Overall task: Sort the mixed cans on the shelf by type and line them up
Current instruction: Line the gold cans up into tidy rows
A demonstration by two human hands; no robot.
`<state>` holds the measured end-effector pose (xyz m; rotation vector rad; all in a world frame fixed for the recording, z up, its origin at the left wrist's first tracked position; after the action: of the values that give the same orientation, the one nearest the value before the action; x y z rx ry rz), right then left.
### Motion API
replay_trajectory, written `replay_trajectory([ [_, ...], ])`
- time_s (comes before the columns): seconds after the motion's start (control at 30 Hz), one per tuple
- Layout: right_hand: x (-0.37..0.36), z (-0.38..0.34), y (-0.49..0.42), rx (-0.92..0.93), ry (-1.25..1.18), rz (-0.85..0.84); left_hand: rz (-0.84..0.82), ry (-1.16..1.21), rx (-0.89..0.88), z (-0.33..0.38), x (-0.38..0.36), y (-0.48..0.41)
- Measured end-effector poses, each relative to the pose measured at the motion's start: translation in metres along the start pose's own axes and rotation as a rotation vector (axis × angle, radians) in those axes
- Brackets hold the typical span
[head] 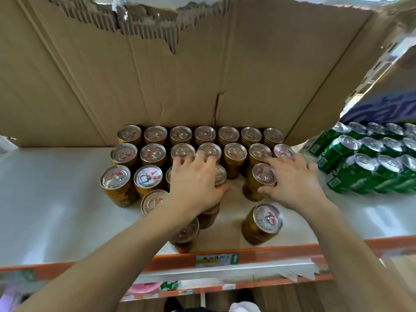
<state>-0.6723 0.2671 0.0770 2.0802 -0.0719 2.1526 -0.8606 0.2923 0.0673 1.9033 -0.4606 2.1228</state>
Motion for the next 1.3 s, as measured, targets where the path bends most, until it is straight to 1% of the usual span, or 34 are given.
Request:
replay_trajectory([
  [0.03,-0.004,0.007,0.002,-0.042,-0.012,-0.021,-0.009,-0.013,0.032,0.004,-0.003,-0.003],
  [0.1,-0.01,0.004,0.003,-0.043,-0.03,-0.023,-0.023,-0.028,0.075,0.008,-0.008,-0.007],
  [0.2,-0.011,-0.008,-0.002,0.051,-0.016,0.051,-0.046,-0.008,0.078,0.012,-0.012,-0.012],
  [0.27,-0.013,-0.011,-0.005,0.097,-0.086,0.071,-0.039,0.035,0.08,0.012,-0.012,-0.013],
  [0.37,-0.025,-0.027,-0.003,0.22,-0.176,0.039,-0.021,0.077,0.084,0.012,-0.012,-0.011],
  [0.47,-0.022,-0.041,-0.003,0.32,-0.276,0.118,-0.026,0.085,0.074,0.01,-0.013,-0.009],
  [0.53,-0.02,-0.037,-0.012,0.307,-0.324,0.098,-0.03,0.054,0.074,0.008,-0.011,-0.011],
  [0.6,-0.018,-0.023,-0.015,0.274,-0.315,0.077,-0.005,0.008,0.018,0.016,-0.006,-0.013],
  [0.67,-0.009,0.007,-0.008,0.192,-0.334,0.173,0.024,0.007,-0.037,0.033,-0.002,-0.014],
  [0.7,-0.007,0.027,-0.002,0.123,-0.34,0.217,0.025,0.006,-0.049,0.041,-0.003,-0.015],
  [0.73,-0.009,0.047,0.003,0.043,-0.337,0.222,0.021,-0.002,-0.046,0.049,-0.006,-0.017],
  [0.8,-0.029,0.076,0.007,-0.107,-0.352,0.118,0.007,-0.017,-0.014,0.058,-0.014,-0.021],
  [0.83,-0.039,0.083,0.007,-0.142,-0.397,0.064,0.004,-0.013,0.002,0.061,-0.017,-0.022],
  [0.93,-0.048,0.082,0.004,-0.14,-0.523,0.047,0.012,0.011,0.021,0.061,-0.021,-0.021],
  [1.07,-0.048,0.051,0.001,0.011,-0.535,0.008,0.026,0.042,0.011,0.059,-0.019,-0.019],
  [1.13,-0.049,0.039,-0.003,0.054,-0.588,0.015,0.026,0.028,0.005,0.058,-0.018,-0.019],
  [1.2,-0.053,0.037,-0.002,0.046,-0.656,0.025,0.03,0.017,0.004,0.054,-0.014,-0.015],
  [1.3,-0.055,0.054,0.018,-0.024,-0.746,0.074,0.07,0.051,0.042,0.037,-0.003,0.003],
])
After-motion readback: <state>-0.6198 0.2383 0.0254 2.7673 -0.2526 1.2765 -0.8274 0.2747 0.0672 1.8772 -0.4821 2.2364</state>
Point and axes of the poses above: each hand's wrist, its own y-axis away from the middle knuckle, its own x-axis out of the back of the hand, z = x × y, the point moved 8 cm from there along -y, towards the middle knuckle
